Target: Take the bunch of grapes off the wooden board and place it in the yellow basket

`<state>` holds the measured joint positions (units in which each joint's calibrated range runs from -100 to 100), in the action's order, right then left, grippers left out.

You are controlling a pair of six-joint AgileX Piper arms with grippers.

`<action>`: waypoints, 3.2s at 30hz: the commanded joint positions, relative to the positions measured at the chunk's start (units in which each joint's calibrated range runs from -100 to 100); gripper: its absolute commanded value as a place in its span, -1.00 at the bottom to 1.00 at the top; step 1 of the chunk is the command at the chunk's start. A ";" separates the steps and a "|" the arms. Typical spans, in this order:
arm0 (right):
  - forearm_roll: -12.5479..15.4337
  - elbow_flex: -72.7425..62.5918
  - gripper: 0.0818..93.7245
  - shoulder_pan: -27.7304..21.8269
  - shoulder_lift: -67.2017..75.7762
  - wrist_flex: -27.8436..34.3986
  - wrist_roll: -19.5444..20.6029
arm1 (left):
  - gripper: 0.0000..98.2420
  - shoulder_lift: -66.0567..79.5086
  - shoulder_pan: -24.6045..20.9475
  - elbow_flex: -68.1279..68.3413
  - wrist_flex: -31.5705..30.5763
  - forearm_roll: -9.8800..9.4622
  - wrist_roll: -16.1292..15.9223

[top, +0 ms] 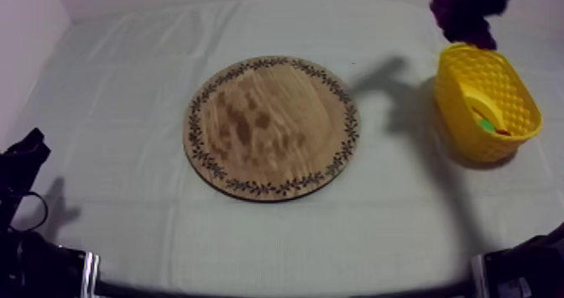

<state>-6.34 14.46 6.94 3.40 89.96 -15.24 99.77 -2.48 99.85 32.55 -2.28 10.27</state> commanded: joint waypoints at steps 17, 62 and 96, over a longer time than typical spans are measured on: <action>-1.95 20.29 -0.15 -15.15 2.66 -5.38 -0.40 | -1.00 -0.03 -0.01 0.04 0.03 0.01 0.01; -0.60 15.36 -0.35 -14.04 6.89 -11.76 1.24 | -1.00 -0.03 -0.01 0.04 0.03 0.01 0.01; 15.02 75.22 -0.99 -13.09 71.61 -50.77 6.29 | -1.00 -0.03 -0.01 0.04 0.03 0.01 0.01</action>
<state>7.33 84.99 -6.08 69.55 41.07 -7.67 99.77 -2.48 99.85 32.55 -2.28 10.27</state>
